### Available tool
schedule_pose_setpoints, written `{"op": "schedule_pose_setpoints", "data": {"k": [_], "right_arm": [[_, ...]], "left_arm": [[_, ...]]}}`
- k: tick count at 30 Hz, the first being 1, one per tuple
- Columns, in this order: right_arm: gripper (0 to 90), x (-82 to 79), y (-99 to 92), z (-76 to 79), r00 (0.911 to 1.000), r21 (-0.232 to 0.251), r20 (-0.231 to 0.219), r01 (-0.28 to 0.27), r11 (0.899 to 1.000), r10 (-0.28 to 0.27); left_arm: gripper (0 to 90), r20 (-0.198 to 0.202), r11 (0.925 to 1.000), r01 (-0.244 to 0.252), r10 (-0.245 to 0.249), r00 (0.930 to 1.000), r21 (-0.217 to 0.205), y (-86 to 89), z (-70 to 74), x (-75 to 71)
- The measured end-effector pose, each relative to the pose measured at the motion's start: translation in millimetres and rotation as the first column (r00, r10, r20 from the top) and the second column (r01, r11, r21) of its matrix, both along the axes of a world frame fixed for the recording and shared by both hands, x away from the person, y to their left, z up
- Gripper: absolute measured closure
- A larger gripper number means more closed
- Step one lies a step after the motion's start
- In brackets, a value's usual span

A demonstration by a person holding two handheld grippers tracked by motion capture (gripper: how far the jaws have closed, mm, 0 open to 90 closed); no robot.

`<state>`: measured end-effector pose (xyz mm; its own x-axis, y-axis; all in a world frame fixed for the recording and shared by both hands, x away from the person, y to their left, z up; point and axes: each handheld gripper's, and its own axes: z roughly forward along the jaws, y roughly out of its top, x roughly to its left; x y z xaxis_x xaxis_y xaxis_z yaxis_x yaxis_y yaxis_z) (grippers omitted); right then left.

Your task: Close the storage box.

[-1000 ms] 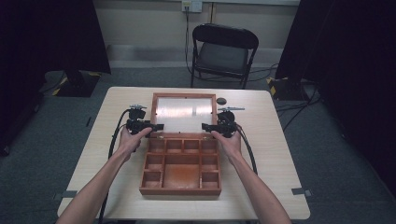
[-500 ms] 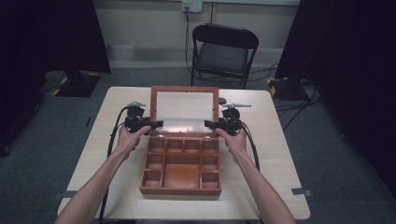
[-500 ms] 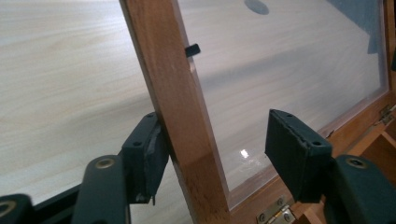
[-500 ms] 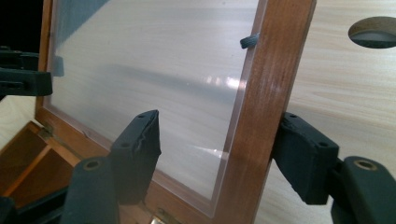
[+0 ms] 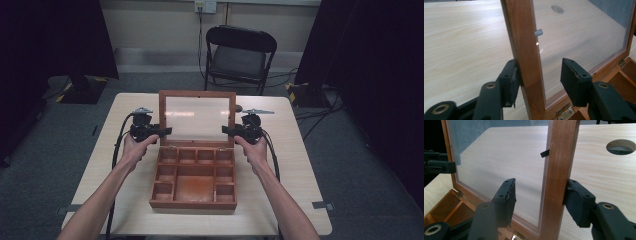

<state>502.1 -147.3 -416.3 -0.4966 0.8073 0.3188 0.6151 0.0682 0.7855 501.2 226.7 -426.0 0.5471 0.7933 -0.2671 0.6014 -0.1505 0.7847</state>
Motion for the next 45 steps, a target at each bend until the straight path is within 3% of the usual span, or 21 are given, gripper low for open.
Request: {"op": "schedule_pose_setpoints", "data": {"k": [8,18,28,32,45], "right_arm": [[50.0,-5.6,-1.2,4.3,0.9999,0.005,0.017,0.003,1.000,-0.004],[60.7,-8.8,-6.0,2.2,0.9991,0.028,0.024,0.034,0.999,-0.034],[60.3,-14.4,-7.9,4.8,0.9995,0.030,0.024,0.019,0.999,-0.019],[59.5,-16.2,-8.2,5.7,0.9997,0.041,0.022,0.012,0.999,-0.012],[58.0,-21.9,-6.7,9.2,0.9997,0.031,0.026,-0.003,1.000,0.002]], "left_arm": [[54.4,0.011,0.9998,0.007,-0.007,0.9999,-0.017,4.1,4.6,-4.7],[61.0,0.020,0.9990,0.019,-0.018,0.9996,-0.041,9.9,8.0,-6.7],[60.7,0.028,0.9988,0.033,-0.032,0.9991,-0.036,10.5,11.1,-11.1],[59.1,0.032,0.9986,0.051,-0.051,0.9982,-0.013,12.0,13.9,-13.9],[53.8,0.041,0.9971,0.053,-0.051,0.9979,-0.054,15.1,15.7,-22.3]]}}
